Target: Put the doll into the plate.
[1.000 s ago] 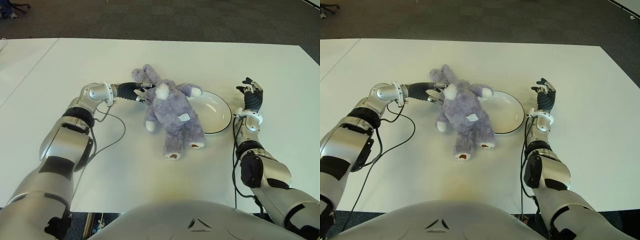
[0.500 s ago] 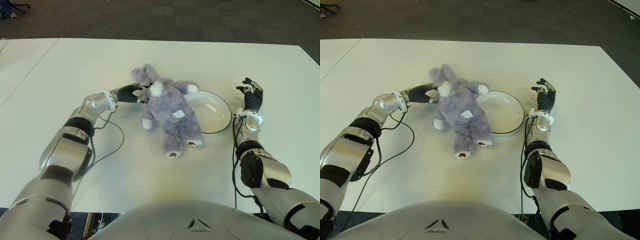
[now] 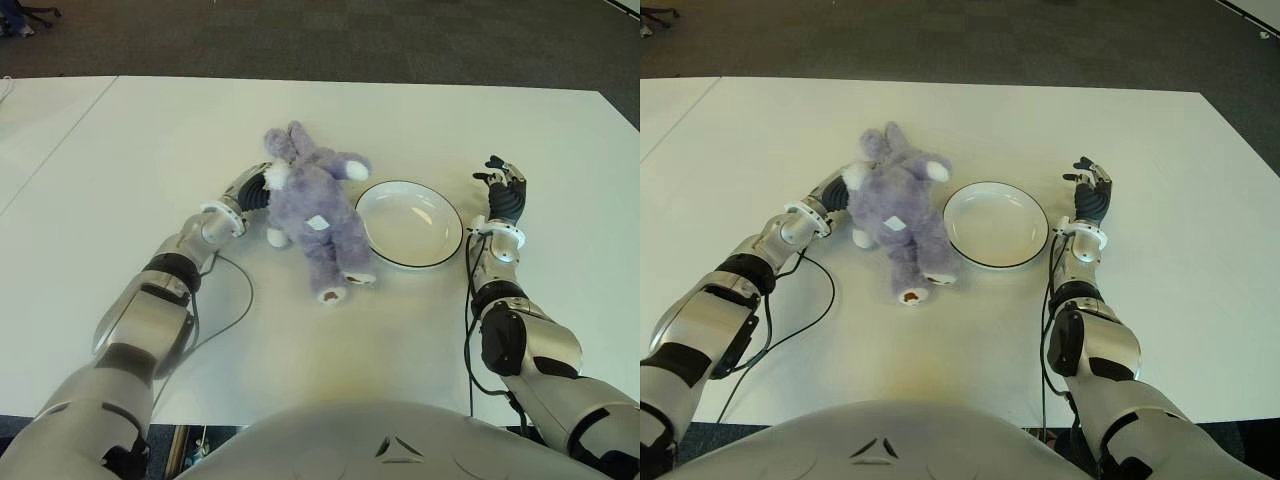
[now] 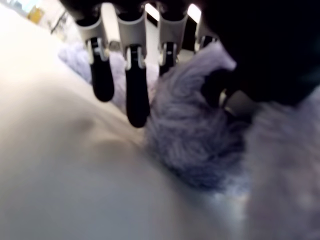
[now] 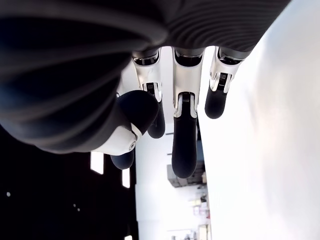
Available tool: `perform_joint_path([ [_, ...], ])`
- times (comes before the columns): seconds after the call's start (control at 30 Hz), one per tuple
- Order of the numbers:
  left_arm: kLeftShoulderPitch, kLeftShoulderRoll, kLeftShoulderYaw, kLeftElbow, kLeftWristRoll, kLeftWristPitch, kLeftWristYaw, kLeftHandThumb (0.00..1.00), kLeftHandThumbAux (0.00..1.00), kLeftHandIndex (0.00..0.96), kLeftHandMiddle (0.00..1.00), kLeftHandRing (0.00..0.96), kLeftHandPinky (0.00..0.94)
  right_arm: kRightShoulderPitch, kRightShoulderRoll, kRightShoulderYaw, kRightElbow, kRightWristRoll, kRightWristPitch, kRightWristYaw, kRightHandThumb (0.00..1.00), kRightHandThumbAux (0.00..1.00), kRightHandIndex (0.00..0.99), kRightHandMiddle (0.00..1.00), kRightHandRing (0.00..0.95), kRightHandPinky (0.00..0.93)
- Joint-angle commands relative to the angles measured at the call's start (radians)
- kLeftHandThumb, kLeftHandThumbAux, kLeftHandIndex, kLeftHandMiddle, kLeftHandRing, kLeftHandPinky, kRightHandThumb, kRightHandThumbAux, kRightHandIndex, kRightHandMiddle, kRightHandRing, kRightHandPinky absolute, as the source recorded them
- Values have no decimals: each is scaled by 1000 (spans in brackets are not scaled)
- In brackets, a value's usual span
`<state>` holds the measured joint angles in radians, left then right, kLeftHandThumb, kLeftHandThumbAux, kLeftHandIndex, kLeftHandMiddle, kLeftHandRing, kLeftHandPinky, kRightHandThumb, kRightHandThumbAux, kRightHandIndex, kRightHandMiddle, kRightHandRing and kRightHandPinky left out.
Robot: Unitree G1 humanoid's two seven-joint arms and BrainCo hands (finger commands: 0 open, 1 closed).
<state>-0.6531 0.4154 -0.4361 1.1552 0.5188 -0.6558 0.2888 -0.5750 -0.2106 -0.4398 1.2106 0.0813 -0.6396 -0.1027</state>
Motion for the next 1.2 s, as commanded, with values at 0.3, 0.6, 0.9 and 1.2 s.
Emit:
perform_joint_path([
  [0.3,-40,-6,-288,135,370,407,298,733,688,433,640,650,673,209,118,6,138,0,99,-34,945,681,423,213,453,156],
  [0.6,-55,-26,-357,159,426,540,305,731,696,437,745,764,824,212,112,17,138,-9,96,-36,943,681,423,221,453,179],
  [0.9,-65,-22,-374,163,420,573,295,734,701,439,799,807,822,207,115,-2,138,13,101,-14,944,681,423,240,455,187],
  [1.2,-55,-12,-329,158,371,551,327,732,702,439,818,821,835,206,112,7,139,3,109,-18,943,683,423,229,450,238],
])
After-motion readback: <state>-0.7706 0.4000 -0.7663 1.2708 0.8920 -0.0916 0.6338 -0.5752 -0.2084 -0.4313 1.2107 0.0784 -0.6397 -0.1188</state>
